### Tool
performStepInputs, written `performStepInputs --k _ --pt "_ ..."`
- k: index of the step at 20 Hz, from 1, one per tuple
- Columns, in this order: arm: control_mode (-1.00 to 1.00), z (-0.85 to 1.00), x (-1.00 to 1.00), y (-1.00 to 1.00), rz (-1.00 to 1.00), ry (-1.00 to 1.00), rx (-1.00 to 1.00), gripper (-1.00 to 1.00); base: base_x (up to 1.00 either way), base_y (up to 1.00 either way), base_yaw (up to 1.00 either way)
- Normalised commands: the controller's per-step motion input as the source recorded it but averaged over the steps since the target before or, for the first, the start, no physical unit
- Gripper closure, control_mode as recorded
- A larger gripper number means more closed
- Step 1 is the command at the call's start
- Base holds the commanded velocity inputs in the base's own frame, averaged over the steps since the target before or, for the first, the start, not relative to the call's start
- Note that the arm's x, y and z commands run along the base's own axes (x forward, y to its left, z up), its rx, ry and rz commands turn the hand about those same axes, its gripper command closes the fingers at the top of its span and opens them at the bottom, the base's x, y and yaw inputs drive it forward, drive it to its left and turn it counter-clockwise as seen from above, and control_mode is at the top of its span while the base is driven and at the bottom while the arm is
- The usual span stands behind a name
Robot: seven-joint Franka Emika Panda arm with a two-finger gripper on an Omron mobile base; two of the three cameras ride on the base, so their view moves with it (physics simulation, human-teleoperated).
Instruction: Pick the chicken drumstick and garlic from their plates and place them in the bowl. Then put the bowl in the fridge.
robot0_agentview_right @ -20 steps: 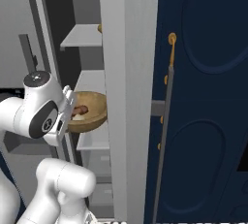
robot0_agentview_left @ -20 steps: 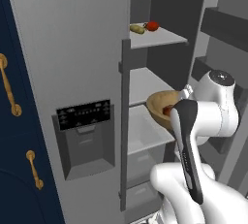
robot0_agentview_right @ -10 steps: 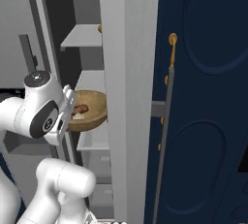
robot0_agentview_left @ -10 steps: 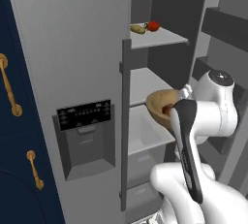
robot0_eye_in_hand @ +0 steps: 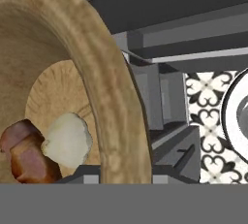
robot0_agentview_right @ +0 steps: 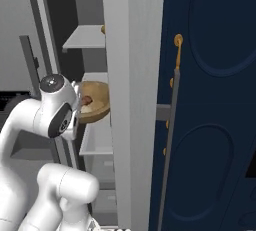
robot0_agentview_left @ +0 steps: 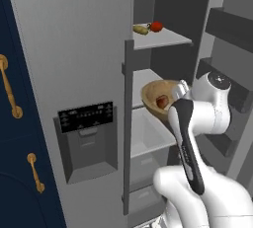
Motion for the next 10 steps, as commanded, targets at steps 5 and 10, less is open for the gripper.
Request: performStepInputs --k 5,10 --pt "-1.00 -0.04 0.76 0.00 0.02 -0.03 0.00 1.00 0.00 0.00 0.00" --pt "-1.00 0.00 0.93 0.00 0.00 0.01 0.00 1.00 0.00 0.00 0.00"
